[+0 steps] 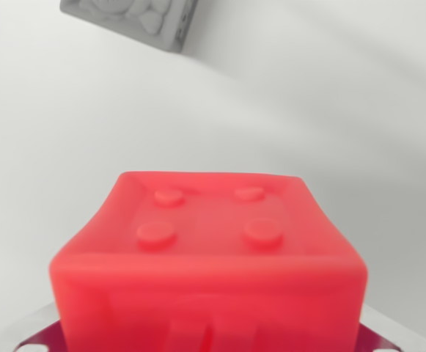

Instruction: Destack cube

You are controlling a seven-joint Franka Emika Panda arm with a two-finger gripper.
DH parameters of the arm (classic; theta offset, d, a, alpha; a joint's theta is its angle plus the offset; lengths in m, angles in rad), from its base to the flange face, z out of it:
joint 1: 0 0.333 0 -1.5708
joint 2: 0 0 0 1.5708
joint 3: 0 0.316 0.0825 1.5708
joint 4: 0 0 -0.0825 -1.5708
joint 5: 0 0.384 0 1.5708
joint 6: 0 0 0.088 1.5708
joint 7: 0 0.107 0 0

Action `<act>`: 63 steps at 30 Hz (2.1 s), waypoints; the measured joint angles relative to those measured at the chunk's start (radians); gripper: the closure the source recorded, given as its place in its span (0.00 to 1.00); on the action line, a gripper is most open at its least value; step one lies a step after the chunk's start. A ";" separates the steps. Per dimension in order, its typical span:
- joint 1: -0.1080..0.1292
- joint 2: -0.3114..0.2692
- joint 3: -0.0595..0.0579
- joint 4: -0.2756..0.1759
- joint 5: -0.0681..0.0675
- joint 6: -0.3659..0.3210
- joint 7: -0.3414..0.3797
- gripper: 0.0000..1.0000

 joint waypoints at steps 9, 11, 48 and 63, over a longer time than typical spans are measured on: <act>-0.025 -0.011 -0.008 -0.021 0.000 0.009 -0.086 1.00; -0.029 -0.013 -0.009 -0.025 0.000 0.011 -0.103 1.00; -0.092 0.067 -0.029 -0.072 0.036 0.135 -0.357 1.00; -0.104 0.171 -0.009 -0.059 0.074 0.224 -0.386 1.00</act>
